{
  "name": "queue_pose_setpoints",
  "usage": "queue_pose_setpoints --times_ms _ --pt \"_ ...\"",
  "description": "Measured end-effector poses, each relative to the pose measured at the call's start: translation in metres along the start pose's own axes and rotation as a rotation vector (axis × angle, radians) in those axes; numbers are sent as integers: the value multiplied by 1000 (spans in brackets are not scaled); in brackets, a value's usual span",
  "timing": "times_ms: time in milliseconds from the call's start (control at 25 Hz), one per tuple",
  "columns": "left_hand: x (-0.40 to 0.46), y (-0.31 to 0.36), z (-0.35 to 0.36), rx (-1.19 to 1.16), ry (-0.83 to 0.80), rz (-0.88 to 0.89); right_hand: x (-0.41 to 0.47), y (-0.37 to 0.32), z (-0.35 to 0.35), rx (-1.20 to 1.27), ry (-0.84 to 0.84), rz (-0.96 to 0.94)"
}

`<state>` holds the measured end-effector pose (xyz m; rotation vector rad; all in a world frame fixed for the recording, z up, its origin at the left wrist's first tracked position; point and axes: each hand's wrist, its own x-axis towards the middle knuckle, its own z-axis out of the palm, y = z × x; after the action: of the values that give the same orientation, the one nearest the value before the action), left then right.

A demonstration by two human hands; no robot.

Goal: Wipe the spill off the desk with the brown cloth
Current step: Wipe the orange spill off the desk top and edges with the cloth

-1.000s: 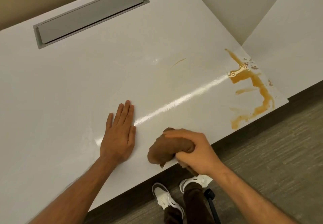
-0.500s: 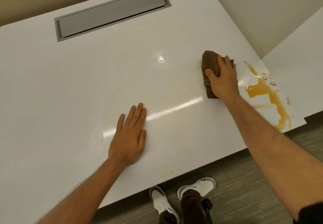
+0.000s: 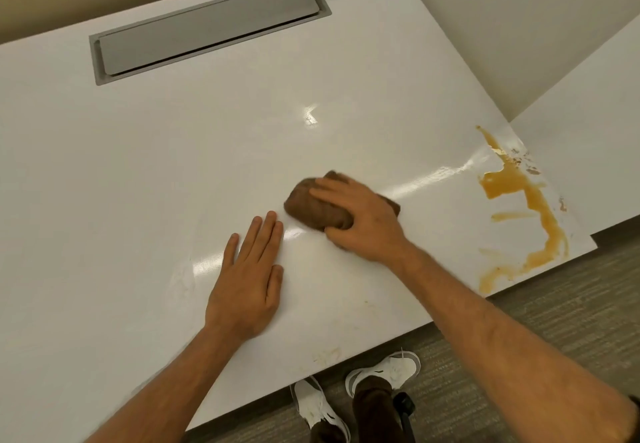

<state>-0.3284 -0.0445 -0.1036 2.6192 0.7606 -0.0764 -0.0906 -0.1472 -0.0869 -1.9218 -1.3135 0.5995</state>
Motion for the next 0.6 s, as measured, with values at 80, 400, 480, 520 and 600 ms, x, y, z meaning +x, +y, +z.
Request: queue_pose_setpoints --times_ms 80,400,480,520,600 --pt "0 -1 0 -11 1 10 -39 -7 17 -24 -57 -55" --pt "-2 0 0 42 2 14 -158 -41 61 39 -52 -95" --pt "-2 -1 0 33 9 11 -165 -47 54 212 -49 -15" --pt "-2 -1 0 30 9 10 -166 -50 46 324 -46 86" --pt "-2 0 0 37 6 10 -172 -48 24 542 -2 306"
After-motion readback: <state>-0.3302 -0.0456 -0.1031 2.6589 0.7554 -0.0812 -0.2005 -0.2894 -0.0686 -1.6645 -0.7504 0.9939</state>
